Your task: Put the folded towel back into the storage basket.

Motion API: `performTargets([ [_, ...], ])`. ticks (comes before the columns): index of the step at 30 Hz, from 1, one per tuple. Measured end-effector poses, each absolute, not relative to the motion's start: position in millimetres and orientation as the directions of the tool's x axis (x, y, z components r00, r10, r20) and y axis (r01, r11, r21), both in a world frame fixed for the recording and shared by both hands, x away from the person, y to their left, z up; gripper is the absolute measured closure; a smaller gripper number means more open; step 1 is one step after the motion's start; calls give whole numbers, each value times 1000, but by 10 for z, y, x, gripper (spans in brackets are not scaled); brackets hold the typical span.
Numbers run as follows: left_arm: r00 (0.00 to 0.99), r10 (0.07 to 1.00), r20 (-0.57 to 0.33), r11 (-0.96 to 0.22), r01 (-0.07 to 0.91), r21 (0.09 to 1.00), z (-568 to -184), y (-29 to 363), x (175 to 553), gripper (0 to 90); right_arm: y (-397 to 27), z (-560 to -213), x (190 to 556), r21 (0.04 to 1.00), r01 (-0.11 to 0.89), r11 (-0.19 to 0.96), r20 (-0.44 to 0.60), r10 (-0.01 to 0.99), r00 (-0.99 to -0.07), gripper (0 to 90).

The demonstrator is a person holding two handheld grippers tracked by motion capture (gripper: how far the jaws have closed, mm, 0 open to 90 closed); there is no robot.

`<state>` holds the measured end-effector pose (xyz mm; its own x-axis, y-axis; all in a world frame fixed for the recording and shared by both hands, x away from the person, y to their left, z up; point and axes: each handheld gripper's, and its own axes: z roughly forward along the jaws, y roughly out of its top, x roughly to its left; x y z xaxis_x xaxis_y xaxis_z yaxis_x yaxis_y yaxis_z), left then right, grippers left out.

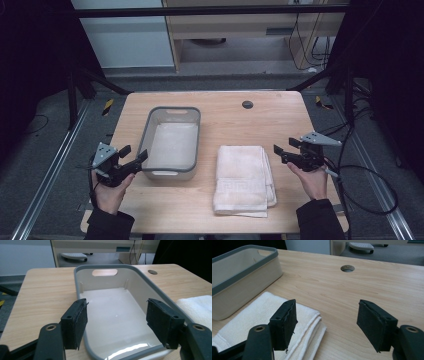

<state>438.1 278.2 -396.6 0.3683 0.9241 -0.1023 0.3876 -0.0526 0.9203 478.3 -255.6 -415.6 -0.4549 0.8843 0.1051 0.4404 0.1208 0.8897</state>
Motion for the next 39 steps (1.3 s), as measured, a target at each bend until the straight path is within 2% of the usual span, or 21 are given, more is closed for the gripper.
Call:
performTargets([
  [14,440,893,-92,-90,375,923,-3936,2368,4438,315,-2401,-4018,4876,892,426,155,83,868,-490,314],
  [39,579,813,-67,-188,370,910,-4008,1606,4405,308,-2240,-4019,4994,891,426,158,104,842,-530,309],
])
